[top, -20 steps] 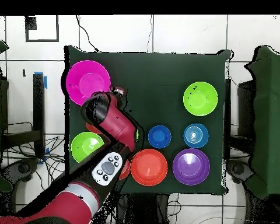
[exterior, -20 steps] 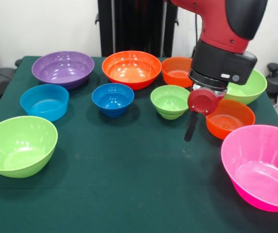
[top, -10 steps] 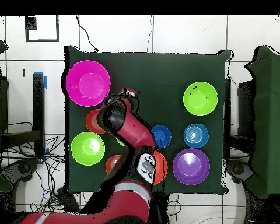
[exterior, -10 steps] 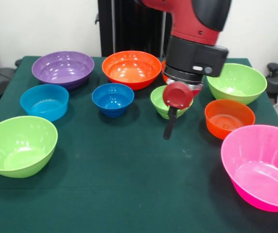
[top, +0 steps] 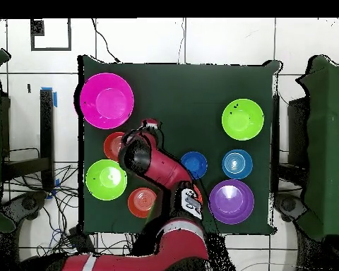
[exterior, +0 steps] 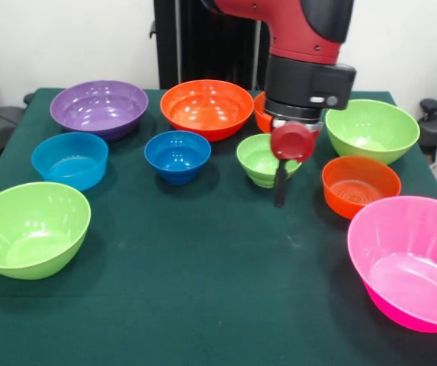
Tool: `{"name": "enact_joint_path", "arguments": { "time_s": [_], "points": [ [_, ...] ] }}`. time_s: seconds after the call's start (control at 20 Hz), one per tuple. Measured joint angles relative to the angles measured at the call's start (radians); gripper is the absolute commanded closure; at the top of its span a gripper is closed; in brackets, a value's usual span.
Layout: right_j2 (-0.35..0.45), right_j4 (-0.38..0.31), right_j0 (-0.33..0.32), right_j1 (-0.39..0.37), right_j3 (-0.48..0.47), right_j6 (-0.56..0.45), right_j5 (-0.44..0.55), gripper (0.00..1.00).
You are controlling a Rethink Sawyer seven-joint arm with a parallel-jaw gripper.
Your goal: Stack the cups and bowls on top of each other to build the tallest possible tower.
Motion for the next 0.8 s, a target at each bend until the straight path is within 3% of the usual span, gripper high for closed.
{"name": "enact_joint_path", "arguments": {
  "time_s": [0.3,0.8],
  "points": [
    [0.064,-0.077,-0.004,-0.016,0.032,0.000,0.000,0.00],
    [0.128,-0.121,-0.005,-0.059,0.059,0.000,0.000,0.00]
  ]
}}
